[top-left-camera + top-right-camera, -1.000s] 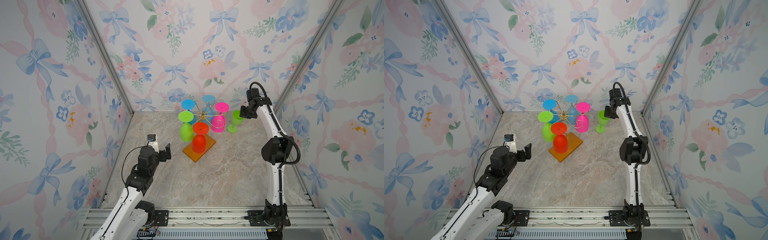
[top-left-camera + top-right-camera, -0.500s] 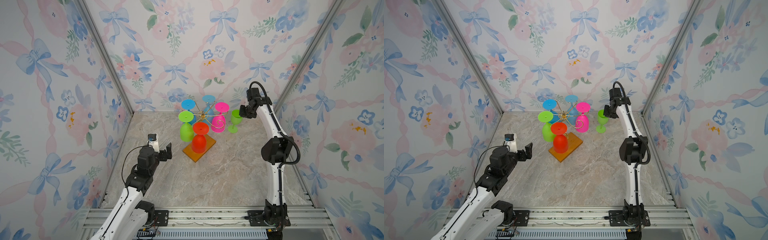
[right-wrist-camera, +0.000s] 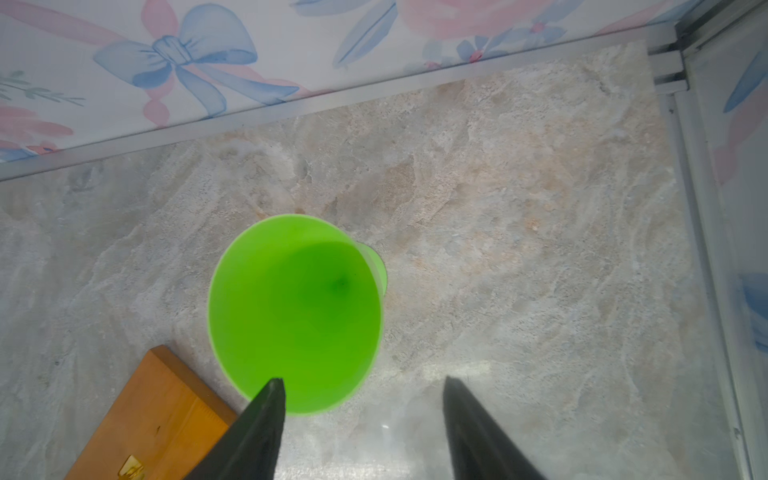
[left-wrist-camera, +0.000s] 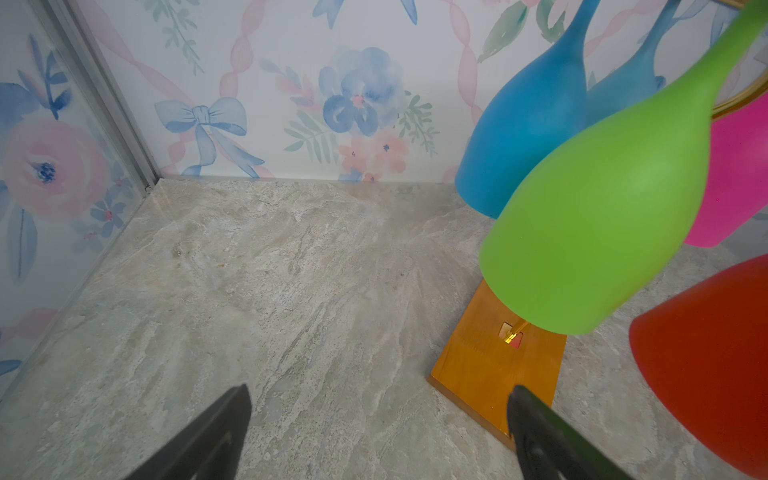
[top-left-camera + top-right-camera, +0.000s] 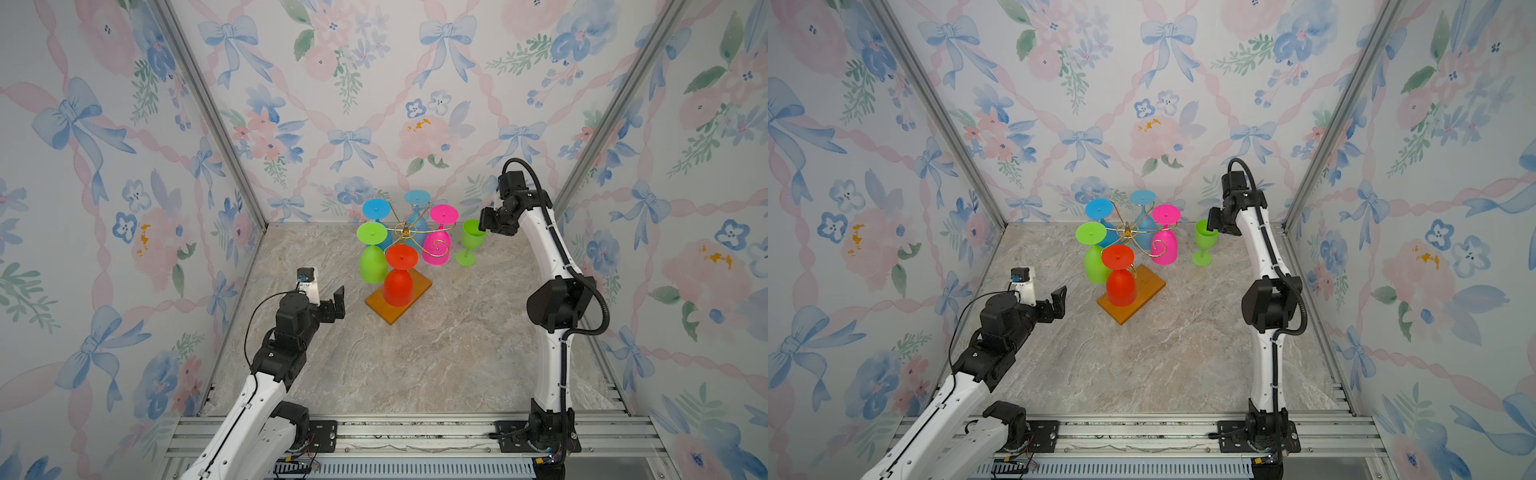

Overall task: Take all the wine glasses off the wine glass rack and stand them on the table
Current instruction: 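Set the lime-green glass upright on the table and open the right gripper, then move the right gripper up to the magenta glass base on the rack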

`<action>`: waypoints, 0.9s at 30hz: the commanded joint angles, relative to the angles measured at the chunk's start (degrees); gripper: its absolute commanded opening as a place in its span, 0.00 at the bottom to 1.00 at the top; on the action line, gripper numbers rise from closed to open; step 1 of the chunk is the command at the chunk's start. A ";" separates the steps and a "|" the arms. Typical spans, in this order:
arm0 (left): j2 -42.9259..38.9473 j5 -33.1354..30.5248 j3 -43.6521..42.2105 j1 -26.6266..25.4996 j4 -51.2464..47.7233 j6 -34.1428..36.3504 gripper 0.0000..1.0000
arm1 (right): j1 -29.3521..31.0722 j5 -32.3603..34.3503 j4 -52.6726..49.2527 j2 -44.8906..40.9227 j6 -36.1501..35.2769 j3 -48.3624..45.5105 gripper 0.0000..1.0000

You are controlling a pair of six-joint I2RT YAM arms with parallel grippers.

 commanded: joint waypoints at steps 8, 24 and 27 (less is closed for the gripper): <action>0.16 1.04 -0.48 0.59 1.29 -1.08 0.98 | -0.44 -25.50 16.56 -19.63 9.63 -17.73 0.68; 0.25 1.38 -0.69 0.59 1.21 -1.26 0.98 | 2.25 -41.19 39.30 -28.00 26.30 -33.10 0.71; -0.15 1.59 -0.86 0.58 1.23 -1.57 0.98 | 2.89 -42.27 41.49 -28.51 27.74 -34.64 0.69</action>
